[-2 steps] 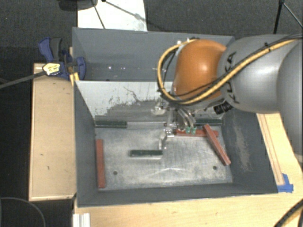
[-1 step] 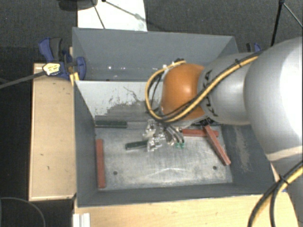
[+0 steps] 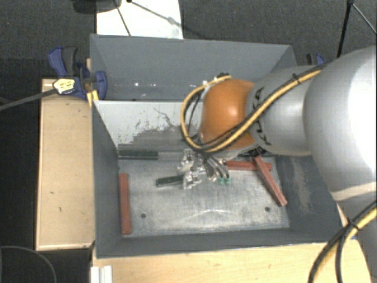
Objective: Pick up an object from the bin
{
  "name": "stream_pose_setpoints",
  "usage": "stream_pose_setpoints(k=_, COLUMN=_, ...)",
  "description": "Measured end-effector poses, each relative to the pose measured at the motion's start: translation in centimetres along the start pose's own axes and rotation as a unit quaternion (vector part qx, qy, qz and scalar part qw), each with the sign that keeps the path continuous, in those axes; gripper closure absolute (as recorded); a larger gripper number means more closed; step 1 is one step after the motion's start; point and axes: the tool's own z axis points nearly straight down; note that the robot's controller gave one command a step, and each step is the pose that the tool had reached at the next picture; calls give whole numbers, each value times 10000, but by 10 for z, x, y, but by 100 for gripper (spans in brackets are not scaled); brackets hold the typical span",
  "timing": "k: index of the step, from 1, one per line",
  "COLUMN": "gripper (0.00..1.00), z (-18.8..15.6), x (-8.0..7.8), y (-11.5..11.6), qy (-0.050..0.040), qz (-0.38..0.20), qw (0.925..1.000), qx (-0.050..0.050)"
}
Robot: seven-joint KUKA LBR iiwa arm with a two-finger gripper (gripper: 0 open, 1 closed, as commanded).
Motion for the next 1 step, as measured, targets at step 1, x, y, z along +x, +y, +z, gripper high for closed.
stream_pose_setpoints(k=1, gripper=100, z=-175, x=2, y=-9, qy=1, qz=192, qw=9998, qx=6)
